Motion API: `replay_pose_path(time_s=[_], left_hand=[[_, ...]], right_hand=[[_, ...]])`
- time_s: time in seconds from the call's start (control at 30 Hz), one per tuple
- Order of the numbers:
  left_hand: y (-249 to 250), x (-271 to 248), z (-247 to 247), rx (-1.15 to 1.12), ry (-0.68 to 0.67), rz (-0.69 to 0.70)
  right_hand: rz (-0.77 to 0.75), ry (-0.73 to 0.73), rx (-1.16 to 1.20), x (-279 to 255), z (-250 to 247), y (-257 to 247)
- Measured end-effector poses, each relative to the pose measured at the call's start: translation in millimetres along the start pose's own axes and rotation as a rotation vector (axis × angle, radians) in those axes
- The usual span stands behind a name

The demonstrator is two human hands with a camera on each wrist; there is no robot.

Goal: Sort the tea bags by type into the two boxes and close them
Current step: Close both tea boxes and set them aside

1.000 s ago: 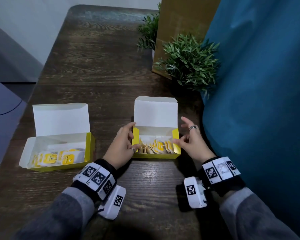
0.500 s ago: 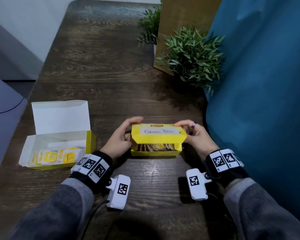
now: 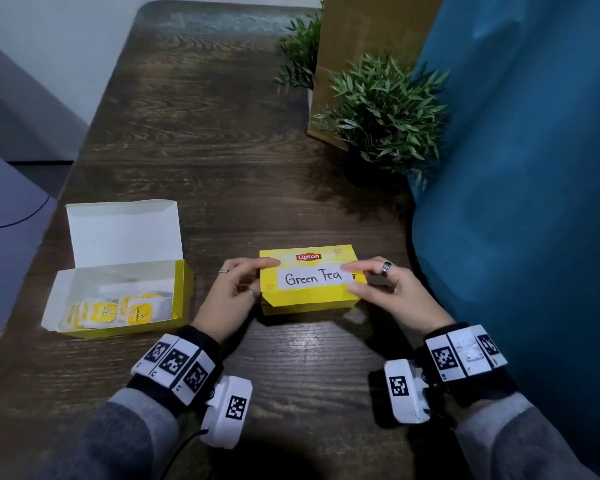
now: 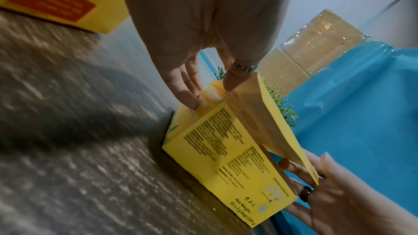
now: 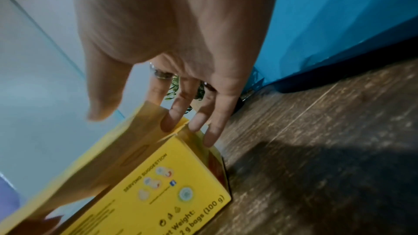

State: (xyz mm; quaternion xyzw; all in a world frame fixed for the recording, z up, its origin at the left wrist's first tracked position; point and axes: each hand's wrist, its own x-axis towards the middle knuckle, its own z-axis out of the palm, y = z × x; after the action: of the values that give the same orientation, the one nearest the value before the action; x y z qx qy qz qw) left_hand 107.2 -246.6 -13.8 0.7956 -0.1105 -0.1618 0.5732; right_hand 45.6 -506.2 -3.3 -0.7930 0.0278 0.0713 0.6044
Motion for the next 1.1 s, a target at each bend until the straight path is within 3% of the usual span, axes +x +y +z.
replay_pose_path(time_s=[0.2,0.43,0.83,1.1], left_hand=[[4.8,-5.3,-2.9,-0.073,-0.134,-0.049],[2.8,-1.7,-5.2,0.313,-0.114,0.063],[-7.8,4.0,-10.9,0.323,-0.12,0.096],[-14.7,2.1,-8.7,0.262,-0.15,0.145]], right_hand=[[-0.005,0.04,-0.054,2.7,2.9,4.9],[-0.054,0.146,-0.055,5.8,9.8,7.5],[-0.026,0.155,0.016,7.3,13.5,5.6],[-0.099,0.181,-0.104,10.2,13.4,18.7]])
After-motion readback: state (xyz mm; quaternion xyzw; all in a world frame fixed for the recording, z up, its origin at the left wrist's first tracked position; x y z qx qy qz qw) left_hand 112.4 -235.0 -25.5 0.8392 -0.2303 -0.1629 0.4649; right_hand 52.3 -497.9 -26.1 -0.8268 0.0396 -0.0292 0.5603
